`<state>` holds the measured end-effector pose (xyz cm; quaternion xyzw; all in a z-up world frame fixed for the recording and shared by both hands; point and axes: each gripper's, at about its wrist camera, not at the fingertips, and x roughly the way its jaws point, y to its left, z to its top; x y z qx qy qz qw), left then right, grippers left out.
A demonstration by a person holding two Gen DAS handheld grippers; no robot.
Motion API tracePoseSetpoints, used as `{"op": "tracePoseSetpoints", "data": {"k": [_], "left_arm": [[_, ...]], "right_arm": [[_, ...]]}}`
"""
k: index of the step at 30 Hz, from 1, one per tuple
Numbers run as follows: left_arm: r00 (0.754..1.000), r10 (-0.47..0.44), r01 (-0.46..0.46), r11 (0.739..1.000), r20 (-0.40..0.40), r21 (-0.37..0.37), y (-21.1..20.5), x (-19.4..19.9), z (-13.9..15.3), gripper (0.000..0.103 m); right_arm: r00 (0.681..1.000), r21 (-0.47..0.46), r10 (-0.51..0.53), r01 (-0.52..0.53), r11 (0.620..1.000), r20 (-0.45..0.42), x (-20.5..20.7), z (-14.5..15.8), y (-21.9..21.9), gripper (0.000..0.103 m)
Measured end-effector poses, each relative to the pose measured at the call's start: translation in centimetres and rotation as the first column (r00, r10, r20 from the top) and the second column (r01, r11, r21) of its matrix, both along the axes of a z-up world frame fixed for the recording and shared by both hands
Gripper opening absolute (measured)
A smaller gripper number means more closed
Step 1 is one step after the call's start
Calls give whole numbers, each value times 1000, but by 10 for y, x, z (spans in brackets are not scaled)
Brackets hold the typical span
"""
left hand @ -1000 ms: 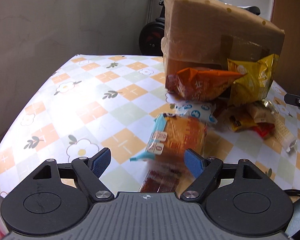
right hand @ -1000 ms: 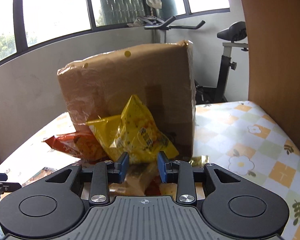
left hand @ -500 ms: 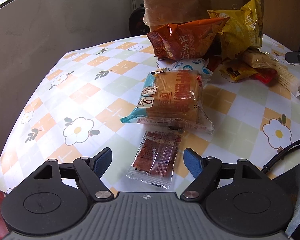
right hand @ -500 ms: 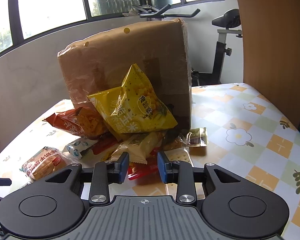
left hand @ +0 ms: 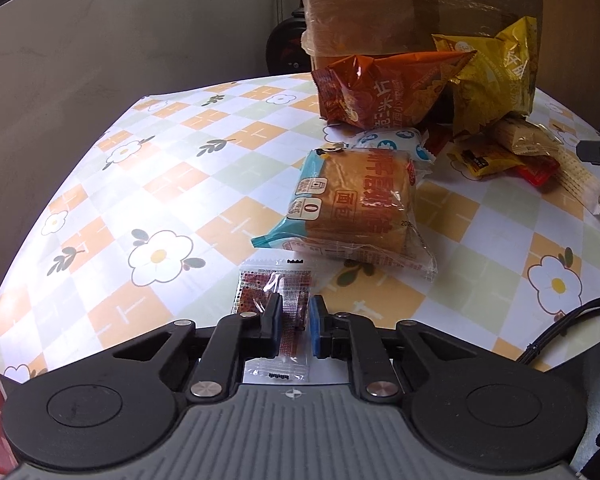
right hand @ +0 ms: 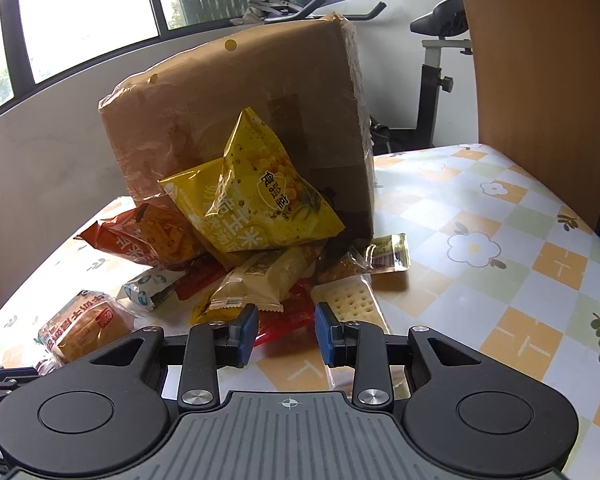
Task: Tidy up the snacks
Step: 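Grasp a red sachet with the left tool while the right tool grasps a cracker pack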
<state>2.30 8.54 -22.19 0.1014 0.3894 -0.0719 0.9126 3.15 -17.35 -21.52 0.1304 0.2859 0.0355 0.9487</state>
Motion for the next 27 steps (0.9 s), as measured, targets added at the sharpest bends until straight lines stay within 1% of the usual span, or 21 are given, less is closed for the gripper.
{"op": "tracePoseSetpoints", "data": {"k": [2,4,5,6,8,10,12,15,17,18,20,22,23,27], "left_arm": [[1000,12,-12,1000,0,1,1,1,0,22],[999,35,-35,999,5,36,1,3,-1,51],[998,55,-56,997,12,52,2,4,-1,57],[997,71,-72,996,11,52,5,6,-1,60],[995,98,-98,995,-1,23,12,10,-1,60],[992,125,-125,992,-14,-8,20,15,-1,63],[990,138,-140,989,-34,-58,28,19,-2,63],[988,147,-151,984,-45,-94,34,20,-3,63],[988,150,-153,984,-42,-90,32,20,-4,63],[988,150,-153,984,-40,-93,32,20,-5,60],[992,123,-126,987,-29,-102,29,17,-5,44],[994,110,-111,990,-17,-82,24,14,-6,41],[994,110,-110,991,-13,-80,23,12,-6,41],[992,126,-127,987,-11,-95,26,10,-5,40]], "right_arm": [[1000,0,0,0,1000,0,0,0,0,30],[1000,-1,2,-2,1000,1,0,0,1,30],[1000,-2,4,-4,1000,1,0,0,1,30],[1000,-4,5,-5,1000,2,0,1,2,30],[1000,-4,6,-6,1000,3,0,1,2,30],[1000,-3,4,-4,1000,2,0,1,2,30],[1000,0,2,-2,1000,0,0,1,2,30],[1000,4,2,-2,1000,-3,0,0,2,30],[1000,5,0,0,1000,-3,0,0,2,30],[1000,6,0,0,1000,-3,0,0,2,30],[1000,9,-1,1,1000,-6,0,0,1,30],[1000,12,-4,4,1000,-7,0,-1,1,30],[1000,13,-5,5,1000,-9,0,-1,0,30],[1000,17,-11,11,1000,-14,1,-3,0,30]]}}
